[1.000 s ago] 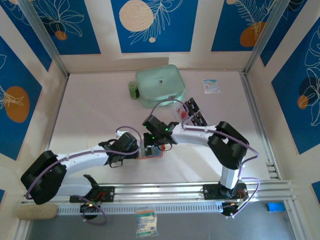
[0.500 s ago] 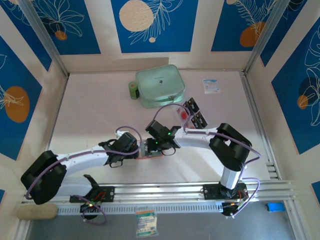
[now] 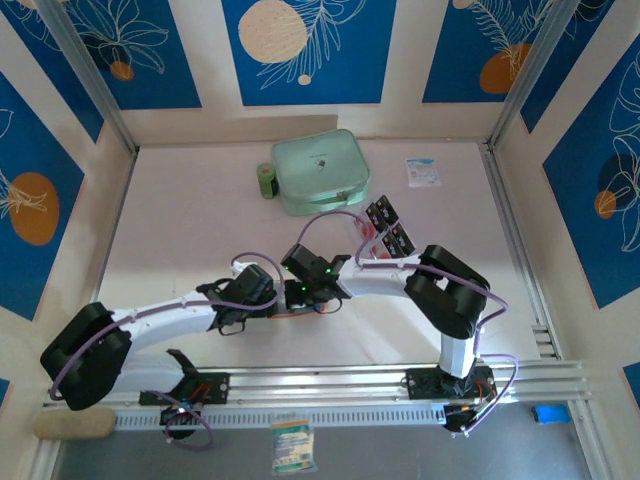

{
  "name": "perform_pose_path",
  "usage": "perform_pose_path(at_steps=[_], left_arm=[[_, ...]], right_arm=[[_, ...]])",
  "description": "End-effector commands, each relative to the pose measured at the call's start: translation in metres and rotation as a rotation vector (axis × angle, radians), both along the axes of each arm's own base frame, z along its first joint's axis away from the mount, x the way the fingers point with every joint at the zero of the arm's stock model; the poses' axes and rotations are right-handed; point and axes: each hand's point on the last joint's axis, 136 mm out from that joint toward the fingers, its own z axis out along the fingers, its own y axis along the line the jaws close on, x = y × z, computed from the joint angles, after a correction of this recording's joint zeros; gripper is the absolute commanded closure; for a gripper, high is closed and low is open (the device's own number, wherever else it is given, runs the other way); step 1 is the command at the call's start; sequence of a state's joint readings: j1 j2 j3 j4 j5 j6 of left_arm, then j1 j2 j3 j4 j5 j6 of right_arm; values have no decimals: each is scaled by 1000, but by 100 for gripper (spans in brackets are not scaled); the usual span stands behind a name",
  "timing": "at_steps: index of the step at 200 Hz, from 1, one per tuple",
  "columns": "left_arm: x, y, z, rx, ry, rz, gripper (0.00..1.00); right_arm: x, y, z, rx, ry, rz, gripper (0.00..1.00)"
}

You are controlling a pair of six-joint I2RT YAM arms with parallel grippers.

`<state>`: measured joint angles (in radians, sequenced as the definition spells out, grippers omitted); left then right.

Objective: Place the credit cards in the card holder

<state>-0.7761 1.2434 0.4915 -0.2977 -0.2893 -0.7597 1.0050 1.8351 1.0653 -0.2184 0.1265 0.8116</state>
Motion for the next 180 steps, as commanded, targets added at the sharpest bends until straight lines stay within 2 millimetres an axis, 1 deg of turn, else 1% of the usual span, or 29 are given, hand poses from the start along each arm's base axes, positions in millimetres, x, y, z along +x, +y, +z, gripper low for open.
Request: perform_pose_path(at_steps=[1,26,51,79,126,180], left_arm=[[2,6,8,7,-18,10,16],[4,10,15,9,-35,18,16],[6,16,15,16,-36,30,16],[5,19,9,20,-21,36,16],[1,23,0,32,-3,40,16],[2,22,-5,33,10,36,16]], right_arm=[[5,0,18,23,-11,-4,100],[15,-8,30,30,-43,-21,100],[23,-14,32,28,-52,-34,100],[26,-14,28,26,-44,-32,100],[25,-7,22,41,-28,-16,100],[23,-1,12,34,-6,-6,100]])
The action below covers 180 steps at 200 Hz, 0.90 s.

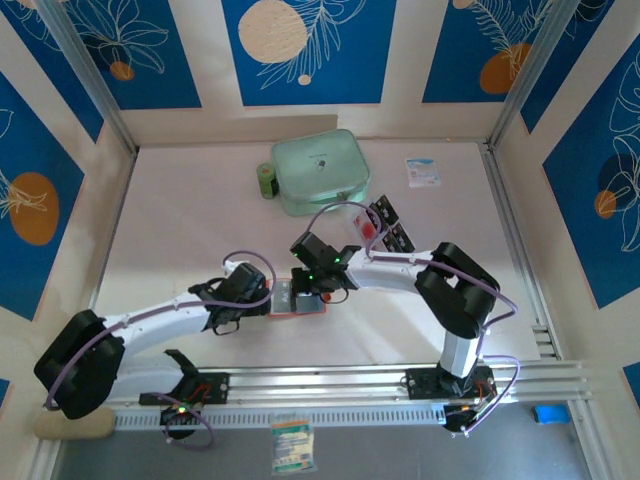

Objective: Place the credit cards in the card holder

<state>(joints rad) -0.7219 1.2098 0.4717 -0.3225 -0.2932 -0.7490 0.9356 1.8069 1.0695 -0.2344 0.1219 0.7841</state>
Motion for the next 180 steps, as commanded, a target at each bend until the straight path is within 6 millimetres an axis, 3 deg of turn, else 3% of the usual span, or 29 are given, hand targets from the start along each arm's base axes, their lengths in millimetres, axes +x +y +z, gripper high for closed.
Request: perform_pose_path(at_steps=[1,99,140,180], left_arm=[[1,4,-4,18,5,-10,16],[-1,3,-9,19,20,-12,16],[-1,3,-9,20,20,-12,16],[-1,2,-9,16,21,-12,16]], right_arm=[[-2,13,1,23,13,38,100],[-11,29,-13,25,61,62,100],[-9,34,4,100,64,58,100],[-3,21,19,122,43,19,100]])
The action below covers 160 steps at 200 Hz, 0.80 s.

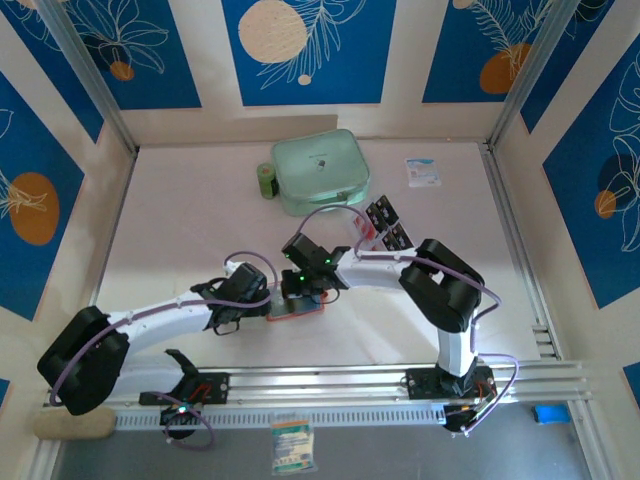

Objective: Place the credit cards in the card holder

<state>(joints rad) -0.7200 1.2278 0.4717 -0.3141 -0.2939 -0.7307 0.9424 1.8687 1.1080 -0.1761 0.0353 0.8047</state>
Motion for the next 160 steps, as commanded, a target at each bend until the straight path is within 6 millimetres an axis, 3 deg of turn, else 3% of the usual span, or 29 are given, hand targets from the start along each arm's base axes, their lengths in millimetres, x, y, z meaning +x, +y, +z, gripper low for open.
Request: perform_pose_path(at_steps=[1,72,130,160], left_arm=[[-1,2,-6,1,16,2,16],[0,1,-6,-2,14,3,16],[-1,1,-7,0,18,2,16],[-1,2,-8,1,18,3,16]], right_arm=[[0,-5,22,45,-6,-16,100],[-5,-19,7,-17,0,-21,100],[-11,-6,-13,-41,38,21,100],[-16,5,-13,-38,41,51,100]])
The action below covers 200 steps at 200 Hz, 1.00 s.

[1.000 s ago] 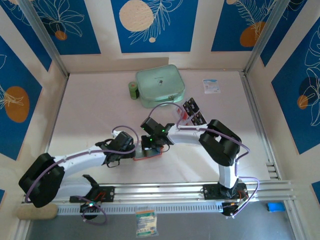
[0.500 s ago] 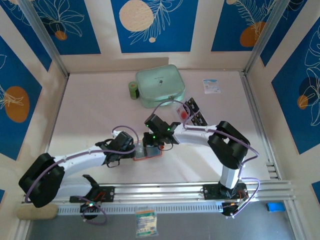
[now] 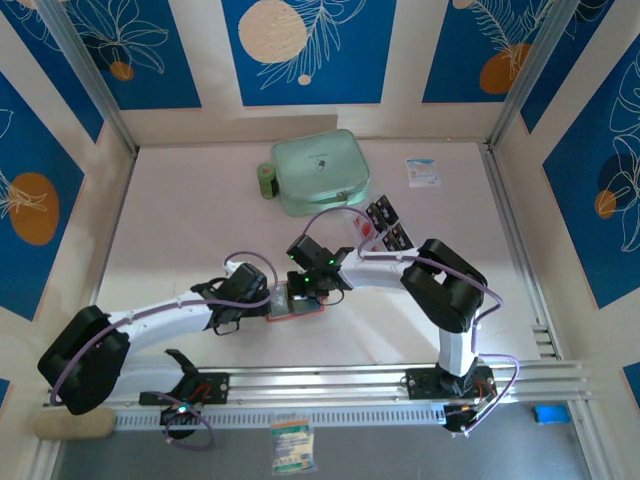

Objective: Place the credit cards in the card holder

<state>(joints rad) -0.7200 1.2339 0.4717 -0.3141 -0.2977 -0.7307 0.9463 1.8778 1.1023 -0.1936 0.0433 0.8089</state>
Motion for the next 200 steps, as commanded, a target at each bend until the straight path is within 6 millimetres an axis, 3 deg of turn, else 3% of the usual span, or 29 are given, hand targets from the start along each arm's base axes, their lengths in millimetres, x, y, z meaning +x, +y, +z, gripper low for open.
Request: perform_pose_path(at_steps=[1,57,98,146,178,200], left_arm=[[-1,1,-7,-5,17,1,16],[0,0,-5,-9,14,1,16],[0,0,-2,-15,9,3,16],[1,-1,4,-29,-5,8,16],[1,-1,7,-30,-10,8,16],[1,-1,9,-32,-12,10,16]], right_arm=[[-13,11,-5,-8,26,55,100],[-14,15,0,3,25,56,100],[-6,-1,26,30,-13,24,100],[4,-45,45,-8,-83,-40,80],[10,-76,37,-93,-112,-85,62],[12,-87,26,-142,-113,-96,56]])
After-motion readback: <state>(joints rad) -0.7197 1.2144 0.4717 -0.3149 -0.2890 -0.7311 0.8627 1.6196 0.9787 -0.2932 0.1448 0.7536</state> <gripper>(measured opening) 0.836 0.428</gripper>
